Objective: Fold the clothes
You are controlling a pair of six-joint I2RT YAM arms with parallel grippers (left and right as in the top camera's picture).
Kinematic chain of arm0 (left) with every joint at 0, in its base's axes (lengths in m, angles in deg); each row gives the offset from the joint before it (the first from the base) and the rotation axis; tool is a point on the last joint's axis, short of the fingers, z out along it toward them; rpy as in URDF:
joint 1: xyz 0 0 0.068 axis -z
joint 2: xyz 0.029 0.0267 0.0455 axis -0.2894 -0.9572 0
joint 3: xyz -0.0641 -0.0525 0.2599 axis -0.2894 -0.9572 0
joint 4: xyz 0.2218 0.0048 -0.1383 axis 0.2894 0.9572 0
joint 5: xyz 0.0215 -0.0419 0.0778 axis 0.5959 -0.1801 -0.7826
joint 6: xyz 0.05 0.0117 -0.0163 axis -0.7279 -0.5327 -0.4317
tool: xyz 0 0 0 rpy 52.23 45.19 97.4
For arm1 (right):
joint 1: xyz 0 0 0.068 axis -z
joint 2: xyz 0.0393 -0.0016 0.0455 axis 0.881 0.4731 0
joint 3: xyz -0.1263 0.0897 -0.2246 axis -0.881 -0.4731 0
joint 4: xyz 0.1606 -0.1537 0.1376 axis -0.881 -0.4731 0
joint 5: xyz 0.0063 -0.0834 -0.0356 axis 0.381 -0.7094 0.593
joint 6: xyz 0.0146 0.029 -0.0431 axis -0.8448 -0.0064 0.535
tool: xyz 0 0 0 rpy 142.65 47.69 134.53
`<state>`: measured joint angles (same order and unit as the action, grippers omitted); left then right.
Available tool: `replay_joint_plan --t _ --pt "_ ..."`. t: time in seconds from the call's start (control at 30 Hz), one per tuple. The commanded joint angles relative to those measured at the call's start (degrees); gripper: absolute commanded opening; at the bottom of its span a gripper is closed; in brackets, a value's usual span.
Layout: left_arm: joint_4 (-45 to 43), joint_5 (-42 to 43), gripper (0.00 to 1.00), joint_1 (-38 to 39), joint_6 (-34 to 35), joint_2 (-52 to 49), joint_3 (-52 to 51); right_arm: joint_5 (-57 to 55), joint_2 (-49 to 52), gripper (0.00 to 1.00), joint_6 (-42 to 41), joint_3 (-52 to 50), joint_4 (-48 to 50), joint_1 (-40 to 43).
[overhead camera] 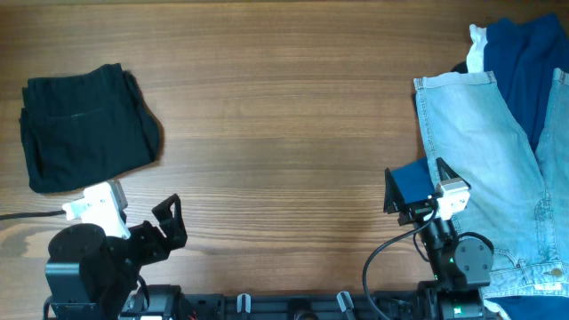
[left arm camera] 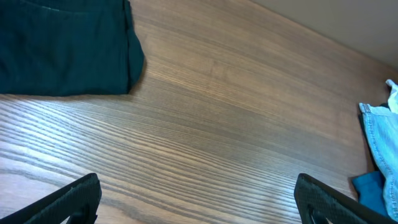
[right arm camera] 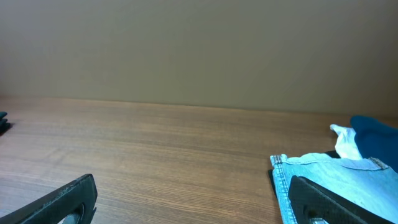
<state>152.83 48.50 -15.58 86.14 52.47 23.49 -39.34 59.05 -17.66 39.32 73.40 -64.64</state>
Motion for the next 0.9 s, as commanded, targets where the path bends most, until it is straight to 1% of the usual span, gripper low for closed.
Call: replay_joint_plan --t 0.0,0.13,0.23,0.3,0.37,0.43,0.53,0.63,0.7,0.77,0.8,0.87 --pt "-0.09 -0.37 1.00 0.26 0.50 0.20 -0.31 1.16 -0.50 1.00 1.01 -0.02 0.31 0.28" --pt "0.04 -0.37 1.00 0.26 0.50 0.61 -0.31 1.16 -0.50 1.00 1.01 -0.02 0.33 0.28" --pt "3.06 -2.38 1.00 0.15 0.09 2.95 -0.33 1.16 -0.50 1.00 1.01 -0.02 0.33 0.28" --pt "3.52 -3.87 1.00 0.09 0.09 6.84 -1.40 1.16 -0.50 1.00 1.01 -0.04 0.33 0.28" --pt "0.72 -5.31 1.00 -0.13 0.11 10.84 -5.27 1.16 -0.50 1.00 1.01 -0.02 0.33 0.28" --pt "-4.74 -5.97 1.00 -0.39 0.09 14.62 -11.52 1.16 -0.50 1.00 1.03 -0.02 0.33 0.28" --pt "-15.98 -5.66 1.00 -0.76 0.15 20.55 -24.39 1.16 -0.50 1.00 1.01 -0.02 0.33 0.28" --pt "-35.56 -5.68 1.00 -0.76 0.11 26.73 -39.87 1.16 -0.50 1.00 1.01 -0.02 0.33 0.28" --pt "-49.20 -4.92 1.00 -0.76 0.11 27.28 -47.69 1.16 -0.50 1.00 1.03 -0.02 0.31 0.28" --pt "-59.78 -4.48 1.00 -0.74 0.11 27.28 -53.51 1.16 -0.50 1.00 1.01 -0.02 0.31 0.28" --pt "-62.60 -3.93 1.00 -0.74 0.11 27.28 -55.82 1.16 -0.50 1.00 1.01 -0.02 0.31 0.28" --pt "-63.04 -1.77 1.00 -0.70 0.31 27.28 -56.08 1.16 -0.50 1.00 1.01 -0.02 0.33 0.28"
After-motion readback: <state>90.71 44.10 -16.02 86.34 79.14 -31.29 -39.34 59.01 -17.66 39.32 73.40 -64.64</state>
